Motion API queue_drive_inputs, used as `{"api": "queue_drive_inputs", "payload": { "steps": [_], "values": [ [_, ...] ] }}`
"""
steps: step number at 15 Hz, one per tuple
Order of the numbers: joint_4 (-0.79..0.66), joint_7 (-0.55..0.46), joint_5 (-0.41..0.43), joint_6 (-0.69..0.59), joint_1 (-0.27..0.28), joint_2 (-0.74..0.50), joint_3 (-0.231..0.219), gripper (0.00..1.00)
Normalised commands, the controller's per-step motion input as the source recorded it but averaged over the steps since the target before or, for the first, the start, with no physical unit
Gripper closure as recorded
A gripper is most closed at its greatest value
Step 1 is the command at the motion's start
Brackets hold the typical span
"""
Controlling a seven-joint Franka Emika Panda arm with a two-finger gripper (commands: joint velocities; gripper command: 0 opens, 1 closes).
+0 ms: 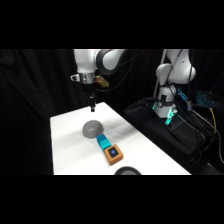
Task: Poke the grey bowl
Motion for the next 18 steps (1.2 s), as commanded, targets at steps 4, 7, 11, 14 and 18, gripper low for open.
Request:
{"api": "queue_drive_inputs", "payload": {
  "steps": [4, 7, 11, 14, 18],
  "values": [
    [0.32, 0.04, 0.069, 0.01, -0.054, 0.21, -0.053, 0.5],
    [0.27, 0.07, 0.092, 0.12, -0.032, 0.26, -0.019, 0.85],
    [0.2, -0.02, 0.246, 0.18, -0.077, 0.3, 0.039, 0.99],
    [0.13, -0.14, 0.311, 0.26, -0.132, 0.29, 0.111, 0.97],
    [0.15, -0.13, 0.208, 0.21, -0.128, 0.27, 0.111, 0.97]
  ]
}}
